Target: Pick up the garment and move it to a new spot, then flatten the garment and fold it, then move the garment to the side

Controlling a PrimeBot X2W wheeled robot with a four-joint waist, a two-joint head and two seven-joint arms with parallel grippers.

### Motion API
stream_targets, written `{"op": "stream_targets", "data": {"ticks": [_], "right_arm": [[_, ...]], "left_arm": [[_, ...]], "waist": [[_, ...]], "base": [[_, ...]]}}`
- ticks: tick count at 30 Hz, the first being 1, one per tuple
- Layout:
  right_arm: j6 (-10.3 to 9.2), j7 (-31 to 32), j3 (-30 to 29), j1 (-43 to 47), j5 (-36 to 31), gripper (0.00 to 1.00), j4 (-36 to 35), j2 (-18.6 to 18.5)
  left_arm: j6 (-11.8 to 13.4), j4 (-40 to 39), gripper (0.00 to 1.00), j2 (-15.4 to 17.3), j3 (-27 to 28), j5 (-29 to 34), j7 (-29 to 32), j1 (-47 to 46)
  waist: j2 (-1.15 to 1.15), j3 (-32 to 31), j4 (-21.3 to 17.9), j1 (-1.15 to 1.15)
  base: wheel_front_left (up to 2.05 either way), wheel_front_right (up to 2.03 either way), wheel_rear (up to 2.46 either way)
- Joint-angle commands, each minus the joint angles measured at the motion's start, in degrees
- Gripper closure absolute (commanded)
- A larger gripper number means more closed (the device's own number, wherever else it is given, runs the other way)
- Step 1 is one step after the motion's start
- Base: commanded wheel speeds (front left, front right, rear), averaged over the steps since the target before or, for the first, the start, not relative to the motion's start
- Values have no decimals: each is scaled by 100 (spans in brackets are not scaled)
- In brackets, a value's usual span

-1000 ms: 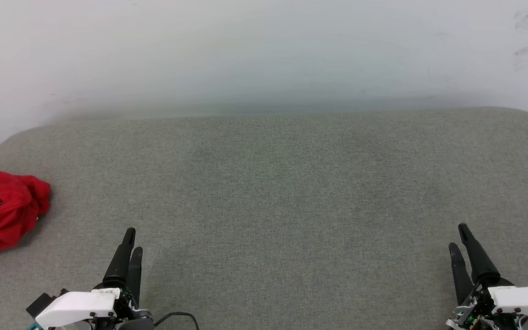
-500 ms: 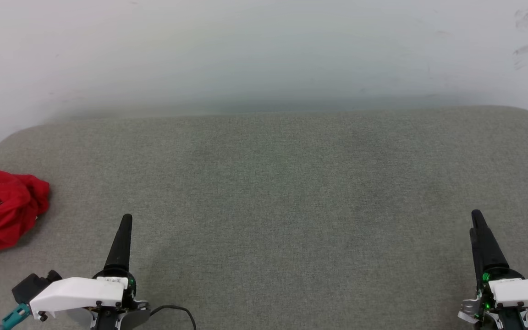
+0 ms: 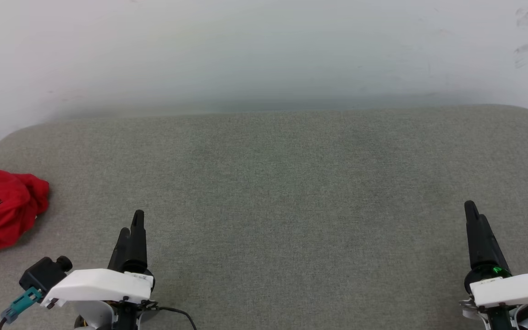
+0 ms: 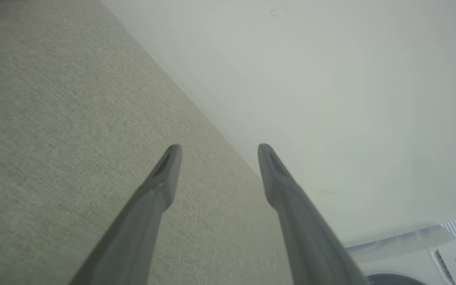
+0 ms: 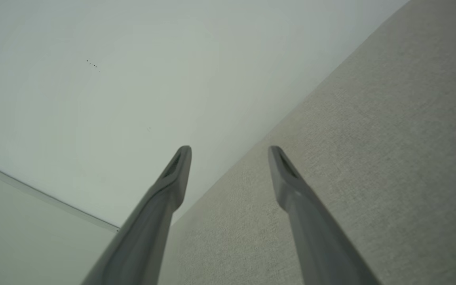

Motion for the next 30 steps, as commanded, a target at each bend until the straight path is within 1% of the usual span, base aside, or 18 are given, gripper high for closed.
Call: {"op": "stream_targets", "data": {"ticks": [1, 9, 10, 19, 24, 30], "right_arm": [[10, -75, 36, 0, -351, 0, -180, -3], [11, -232, 107, 109, -1105, 0, -317, -2], [11, -232, 107, 109, -1105, 0, -317, -2], [11, -396, 169, 220, -1865, 0, -409, -2], [12, -500, 207, 278, -2306, 0, -515, -1], [12, -582, 216, 333, -2648, 0, -609, 0]], "left_arm": [[65, -151, 0, 16, -50, 372, -80, -32], [265, -239, 0, 34, -178, 1206, -239, 36], [265, -239, 0, 34, -178, 1206, -239, 36], [420, -304, 0, 91, -364, 1913, -402, 92], [446, -395, 0, 123, -489, 2313, -504, 127], [438, -466, 0, 143, -563, 2621, -587, 154]], "waist": [[0, -2, 4, 0], [0, -6, 10, 0], [0, -6, 10, 0], [0, -10, 17, 0], [0, -13, 29, 0], [0, -10, 42, 0]], "base": [[0, 0, 0], [0, 0, 0], [0, 0, 0], [0, 0, 0], [0, 0, 0], [0, 0, 0]]}}
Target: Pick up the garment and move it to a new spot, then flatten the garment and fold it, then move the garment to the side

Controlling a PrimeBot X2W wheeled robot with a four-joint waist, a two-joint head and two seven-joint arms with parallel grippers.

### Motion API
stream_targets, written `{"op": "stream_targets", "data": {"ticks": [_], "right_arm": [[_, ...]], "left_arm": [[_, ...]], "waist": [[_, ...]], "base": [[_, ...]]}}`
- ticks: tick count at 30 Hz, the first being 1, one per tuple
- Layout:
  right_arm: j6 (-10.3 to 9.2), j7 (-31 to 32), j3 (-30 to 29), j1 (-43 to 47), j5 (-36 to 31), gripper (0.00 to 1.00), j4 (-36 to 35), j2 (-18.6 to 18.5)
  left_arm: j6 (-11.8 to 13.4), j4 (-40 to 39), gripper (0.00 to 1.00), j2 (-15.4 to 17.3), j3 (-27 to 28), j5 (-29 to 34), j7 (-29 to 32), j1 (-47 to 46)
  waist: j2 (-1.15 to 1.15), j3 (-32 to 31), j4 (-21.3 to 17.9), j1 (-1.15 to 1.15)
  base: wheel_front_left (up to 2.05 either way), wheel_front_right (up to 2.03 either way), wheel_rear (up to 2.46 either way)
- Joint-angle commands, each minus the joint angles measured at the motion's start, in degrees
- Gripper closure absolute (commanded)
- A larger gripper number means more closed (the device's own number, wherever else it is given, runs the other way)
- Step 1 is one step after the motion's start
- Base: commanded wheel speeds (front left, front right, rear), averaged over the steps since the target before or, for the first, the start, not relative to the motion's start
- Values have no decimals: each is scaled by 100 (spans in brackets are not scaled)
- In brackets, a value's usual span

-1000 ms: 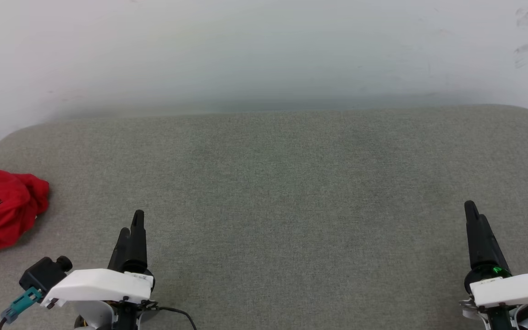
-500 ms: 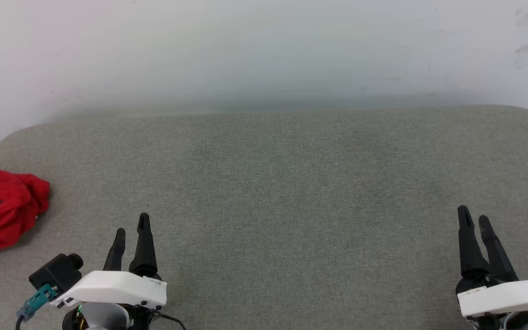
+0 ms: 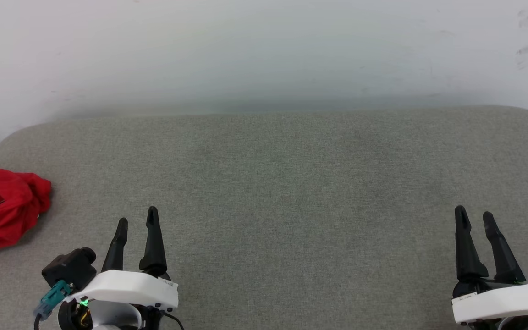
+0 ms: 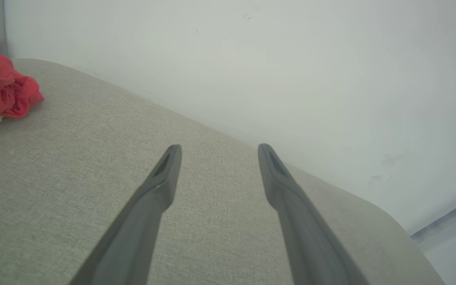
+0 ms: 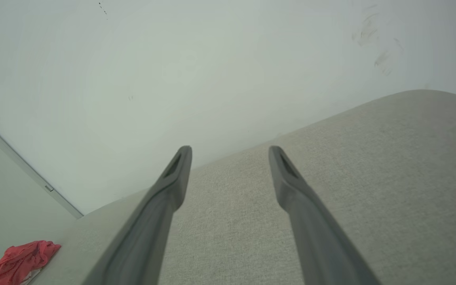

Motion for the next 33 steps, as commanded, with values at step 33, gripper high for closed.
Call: {"op": "stream_targets", "data": {"ticks": [33], "right_arm": [[13, -491, -48, 313, -1847, 0, -428, 3]], "left_arm": [[63, -290, 0, 24, -306, 1988, -507, 213]], "waist": [[0, 28, 69, 0]], "base": [[0, 0, 0]]}}
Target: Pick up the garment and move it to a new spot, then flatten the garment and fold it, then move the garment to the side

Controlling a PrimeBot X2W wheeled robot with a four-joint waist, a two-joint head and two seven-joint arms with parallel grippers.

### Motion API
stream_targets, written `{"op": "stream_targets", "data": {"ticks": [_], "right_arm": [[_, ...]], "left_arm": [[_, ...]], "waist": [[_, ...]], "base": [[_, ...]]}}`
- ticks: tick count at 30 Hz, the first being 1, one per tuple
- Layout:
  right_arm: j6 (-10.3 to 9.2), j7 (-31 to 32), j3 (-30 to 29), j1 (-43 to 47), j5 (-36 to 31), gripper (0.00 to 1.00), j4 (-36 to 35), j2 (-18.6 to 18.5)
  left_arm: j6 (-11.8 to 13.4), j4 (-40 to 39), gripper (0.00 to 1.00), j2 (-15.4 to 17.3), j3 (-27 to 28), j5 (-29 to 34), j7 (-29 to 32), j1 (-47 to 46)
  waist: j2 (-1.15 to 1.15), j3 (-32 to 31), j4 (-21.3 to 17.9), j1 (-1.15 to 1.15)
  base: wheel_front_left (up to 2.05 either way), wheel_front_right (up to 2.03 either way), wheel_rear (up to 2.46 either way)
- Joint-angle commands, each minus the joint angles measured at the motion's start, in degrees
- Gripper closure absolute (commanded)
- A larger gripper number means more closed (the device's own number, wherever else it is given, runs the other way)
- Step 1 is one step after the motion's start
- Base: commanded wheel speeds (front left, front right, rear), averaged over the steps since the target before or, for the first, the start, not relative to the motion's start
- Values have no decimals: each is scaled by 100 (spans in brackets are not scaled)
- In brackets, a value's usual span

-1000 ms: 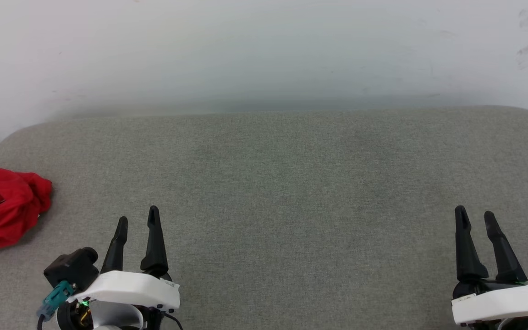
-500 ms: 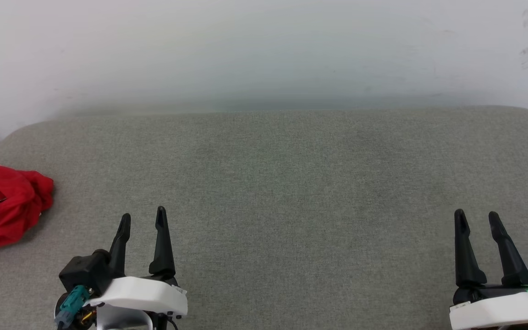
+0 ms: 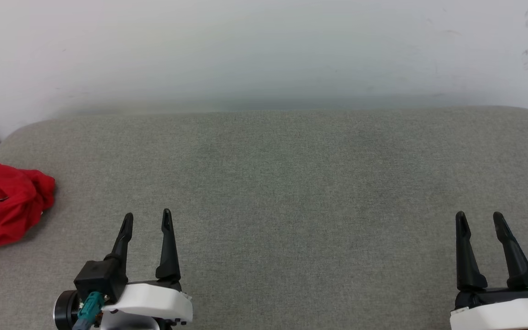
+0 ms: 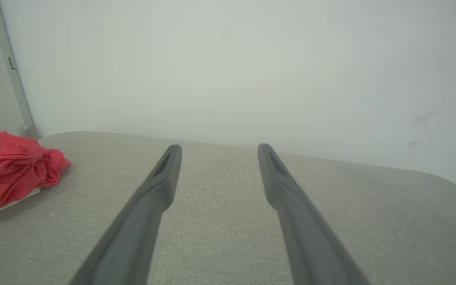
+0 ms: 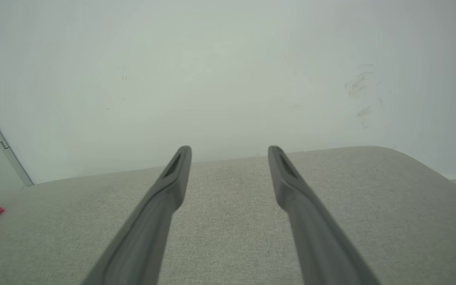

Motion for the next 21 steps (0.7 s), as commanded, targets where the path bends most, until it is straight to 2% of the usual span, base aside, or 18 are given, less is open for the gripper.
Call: {"op": "stream_targets", "data": {"ticks": [1, 21], "right_arm": [[13, -46, -10, 34, -136, 0, -81, 5], [11, -273, 7, 216, -497, 0, -84, 7]], "left_arm": [[17, -63, 0, 14, -25, 155, -65, 15], [-18, -28, 0, -39, -90, 990, -280, 137]], "waist": [[0, 0, 1, 0], [0, -25, 49, 0]], "base": [[0, 0, 0], [0, 0, 0]]}}
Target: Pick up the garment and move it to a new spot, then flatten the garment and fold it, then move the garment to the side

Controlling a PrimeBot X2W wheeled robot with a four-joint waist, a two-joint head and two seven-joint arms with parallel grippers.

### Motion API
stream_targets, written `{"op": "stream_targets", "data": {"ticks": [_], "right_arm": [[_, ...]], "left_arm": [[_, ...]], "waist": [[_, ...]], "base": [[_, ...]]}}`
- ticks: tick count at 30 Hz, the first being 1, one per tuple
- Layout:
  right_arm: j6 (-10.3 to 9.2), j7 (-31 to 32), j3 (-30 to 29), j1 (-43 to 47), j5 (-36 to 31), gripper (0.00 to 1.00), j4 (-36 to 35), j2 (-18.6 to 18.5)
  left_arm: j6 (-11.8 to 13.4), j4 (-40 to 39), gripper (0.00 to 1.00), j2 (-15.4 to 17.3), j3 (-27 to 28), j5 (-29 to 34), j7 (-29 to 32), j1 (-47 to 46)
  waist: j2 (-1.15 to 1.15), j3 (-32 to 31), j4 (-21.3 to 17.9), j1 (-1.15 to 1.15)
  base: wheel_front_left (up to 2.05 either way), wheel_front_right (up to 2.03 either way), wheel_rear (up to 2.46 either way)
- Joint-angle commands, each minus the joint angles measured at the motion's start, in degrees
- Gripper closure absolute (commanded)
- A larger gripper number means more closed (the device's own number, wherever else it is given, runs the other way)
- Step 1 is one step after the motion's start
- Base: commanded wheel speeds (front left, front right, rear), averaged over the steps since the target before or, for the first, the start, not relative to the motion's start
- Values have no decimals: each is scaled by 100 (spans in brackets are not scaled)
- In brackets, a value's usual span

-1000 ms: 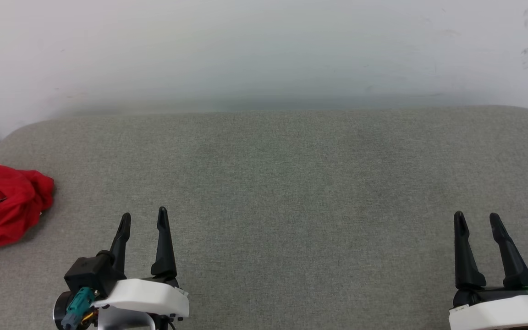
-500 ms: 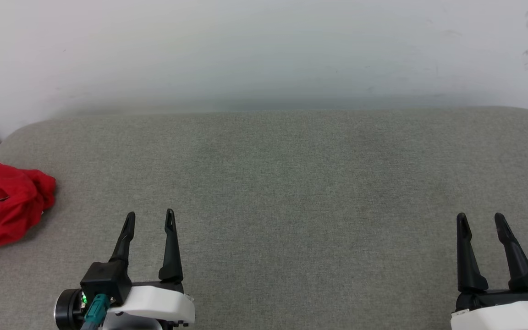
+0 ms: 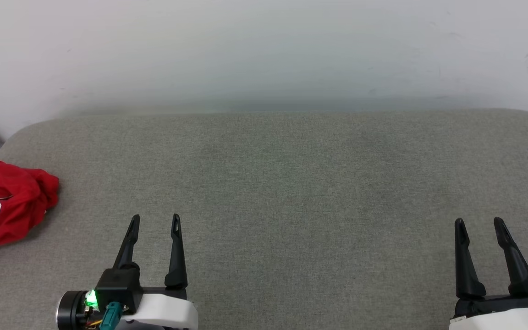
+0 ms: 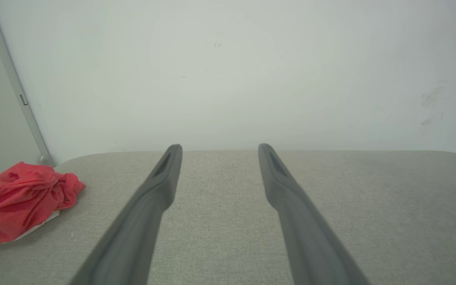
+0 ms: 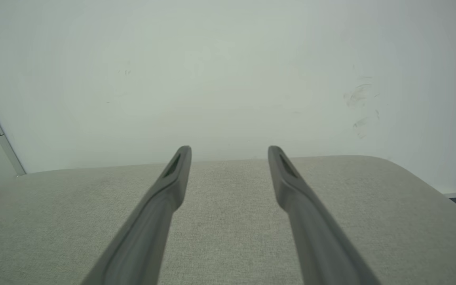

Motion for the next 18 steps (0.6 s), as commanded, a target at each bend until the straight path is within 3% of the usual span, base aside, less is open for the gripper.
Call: {"op": "stream_targets", "data": {"ticks": [1, 18], "right_arm": [[6, -56, 0, 72, -109, 0, -34, 7], [5, -103, 11, 138, 8, 0, 119, 7]], "left_arm": [[-12, -4, 0, -2, 8, 134, -51, 30], [-148, 168, 0, -40, 120, 142, -93, 87]], "waist": [[0, -4, 5, -1], [0, -19, 32, -1]], "base": [[0, 0, 0], [0, 0, 0]]}}
